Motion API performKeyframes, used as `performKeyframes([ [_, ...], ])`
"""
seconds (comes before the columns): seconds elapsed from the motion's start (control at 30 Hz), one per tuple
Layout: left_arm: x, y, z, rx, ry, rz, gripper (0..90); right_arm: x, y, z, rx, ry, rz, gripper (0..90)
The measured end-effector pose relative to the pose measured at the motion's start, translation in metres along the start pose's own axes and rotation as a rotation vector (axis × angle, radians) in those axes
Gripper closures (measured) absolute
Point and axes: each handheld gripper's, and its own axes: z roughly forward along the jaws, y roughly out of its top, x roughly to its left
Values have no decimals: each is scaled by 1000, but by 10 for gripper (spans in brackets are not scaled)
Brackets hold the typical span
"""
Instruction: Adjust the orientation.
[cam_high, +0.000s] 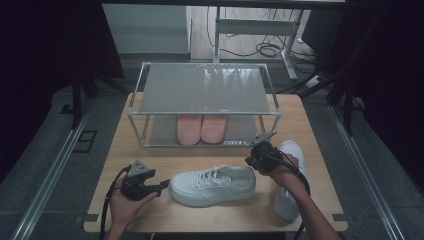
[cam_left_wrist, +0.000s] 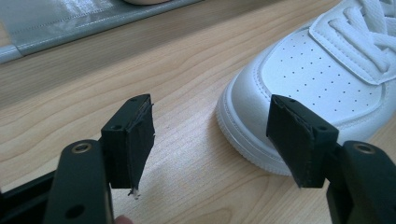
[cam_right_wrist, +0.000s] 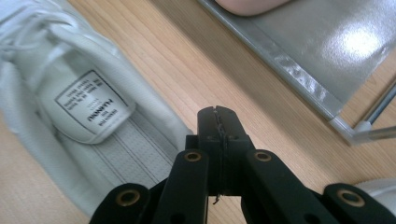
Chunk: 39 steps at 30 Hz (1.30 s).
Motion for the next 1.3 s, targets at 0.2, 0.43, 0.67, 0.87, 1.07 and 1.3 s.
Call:
performKeyframes([
  [0.2,1,0,0,1,1,-2,325,0,-4,6,33,1,-10,900],
  [0.43,1,0,0,2,2,-1,325,3,-10,2,37,2,-25,900],
  [0.67,0,0,1,6,0,6,325,11,-23,-7,34,16,-42,900],
  [0.87,-1,0,2,7,-1,2,325,19,-34,-15,32,29,-61,900],
  [1.07,-1,0,2,9,-2,4,325,25,-46,-23,12,51,-61,900],
  [1.3,-2,0,3,10,-2,0,325,33,-59,-30,-14,77,-58,900],
])
